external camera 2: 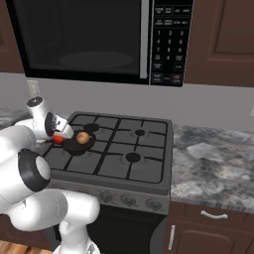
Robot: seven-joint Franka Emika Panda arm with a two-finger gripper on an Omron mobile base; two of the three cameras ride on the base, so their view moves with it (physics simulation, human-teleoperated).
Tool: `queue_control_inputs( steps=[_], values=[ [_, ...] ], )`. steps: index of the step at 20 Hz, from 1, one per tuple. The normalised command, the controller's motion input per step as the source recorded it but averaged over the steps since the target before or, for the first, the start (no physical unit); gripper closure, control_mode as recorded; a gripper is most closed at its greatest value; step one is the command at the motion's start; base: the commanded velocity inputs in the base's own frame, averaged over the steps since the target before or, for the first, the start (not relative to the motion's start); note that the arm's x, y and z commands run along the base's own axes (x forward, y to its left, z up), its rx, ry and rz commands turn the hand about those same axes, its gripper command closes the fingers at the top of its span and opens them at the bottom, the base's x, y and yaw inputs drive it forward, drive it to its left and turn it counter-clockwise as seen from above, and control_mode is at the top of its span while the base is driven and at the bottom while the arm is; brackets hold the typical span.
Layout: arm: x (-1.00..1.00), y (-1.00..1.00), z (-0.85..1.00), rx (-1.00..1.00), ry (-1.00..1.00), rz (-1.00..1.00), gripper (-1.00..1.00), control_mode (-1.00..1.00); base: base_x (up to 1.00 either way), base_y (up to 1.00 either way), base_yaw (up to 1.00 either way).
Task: Place the pan on the front left burner on the stove. Then place the tomato and the onion in the pan and turn on the front left burner.
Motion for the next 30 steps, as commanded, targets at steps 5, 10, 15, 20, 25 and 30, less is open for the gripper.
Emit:
queue_control_inputs(
  steps=[5, 10, 15, 20, 25, 30],
  values=[
    [0.28, 0.0, -0.05, 0.0, 0.0, -0.03, 1.0, -1.0, 0.0, 0.0, 0.0],
    [0.04, -0.01, -0.23, 0.0, 0.0, -0.05, 1.0, -1.0, 0.0, 0.0, 0.0],
    [0.0, -0.06, -0.26, 0.0, 0.0, -0.08, 1.0, -1.0, 0.0, 0.0, 0.0],
    [0.07, -0.12, -0.16, 0.0, 0.0, -0.08, 1.0, -1.0, 0.0, 0.0, 0.0],
    [0.06, -0.02, -0.09, 0.0, 0.0, -0.07, -1.0, -1.0, 0.0, 0.0, 0.0],
    [0.0, 0.0, 0.0, 0.0, 0.0, -0.04, -1.0, -1.0, 0.0, 0.0, 0.0]
  ],
)
